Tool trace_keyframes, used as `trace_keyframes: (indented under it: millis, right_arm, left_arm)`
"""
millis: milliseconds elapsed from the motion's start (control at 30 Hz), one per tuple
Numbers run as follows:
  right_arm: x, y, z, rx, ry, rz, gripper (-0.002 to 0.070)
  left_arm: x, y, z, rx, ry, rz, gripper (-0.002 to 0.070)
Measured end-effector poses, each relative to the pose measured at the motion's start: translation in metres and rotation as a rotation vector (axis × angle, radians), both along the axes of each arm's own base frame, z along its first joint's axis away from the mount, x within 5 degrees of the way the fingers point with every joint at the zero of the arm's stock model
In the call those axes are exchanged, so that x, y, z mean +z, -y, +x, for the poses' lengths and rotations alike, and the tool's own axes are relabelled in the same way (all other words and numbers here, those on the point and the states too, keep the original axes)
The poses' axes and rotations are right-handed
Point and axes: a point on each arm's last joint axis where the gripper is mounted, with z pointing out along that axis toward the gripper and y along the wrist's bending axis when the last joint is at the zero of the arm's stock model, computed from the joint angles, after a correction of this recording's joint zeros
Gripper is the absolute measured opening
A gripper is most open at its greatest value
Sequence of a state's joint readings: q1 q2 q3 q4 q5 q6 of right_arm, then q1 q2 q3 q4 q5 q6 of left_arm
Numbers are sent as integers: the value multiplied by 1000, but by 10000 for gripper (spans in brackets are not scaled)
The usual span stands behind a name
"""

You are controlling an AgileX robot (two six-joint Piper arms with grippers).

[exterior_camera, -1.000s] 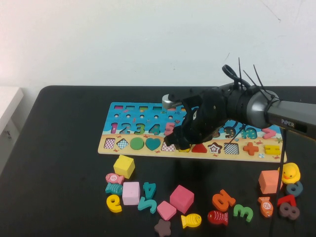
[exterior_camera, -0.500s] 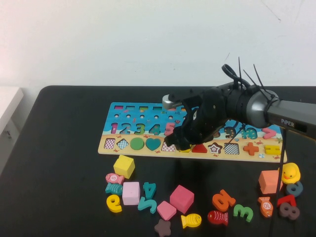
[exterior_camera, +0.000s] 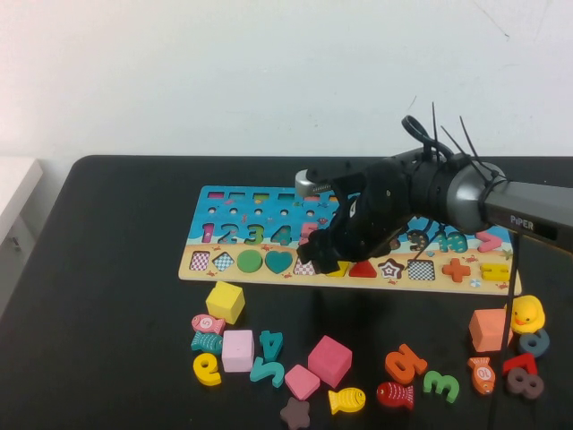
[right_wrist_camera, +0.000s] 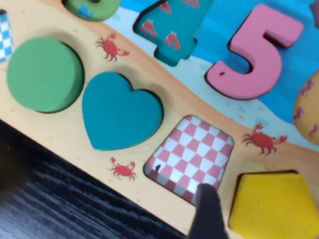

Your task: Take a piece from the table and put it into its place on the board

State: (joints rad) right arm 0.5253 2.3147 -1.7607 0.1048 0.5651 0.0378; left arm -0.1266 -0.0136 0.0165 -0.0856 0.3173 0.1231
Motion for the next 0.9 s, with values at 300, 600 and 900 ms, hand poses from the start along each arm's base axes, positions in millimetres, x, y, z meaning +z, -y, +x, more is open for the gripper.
trace_keyframes:
  millis: [300, 600, 900]
  right_arm:
    - [67, 8, -15, 135, 54, -45, 440]
    - [163, 39, -66, 333, 13, -177, 99]
    - [228, 81, -137, 364, 23, -194, 19]
  left_arm:
    - [0, 0, 0, 0, 0, 0, -2]
    - [0, 0, 0, 0, 0, 0, -2]
    - [0, 0, 0, 0, 0, 0, -2]
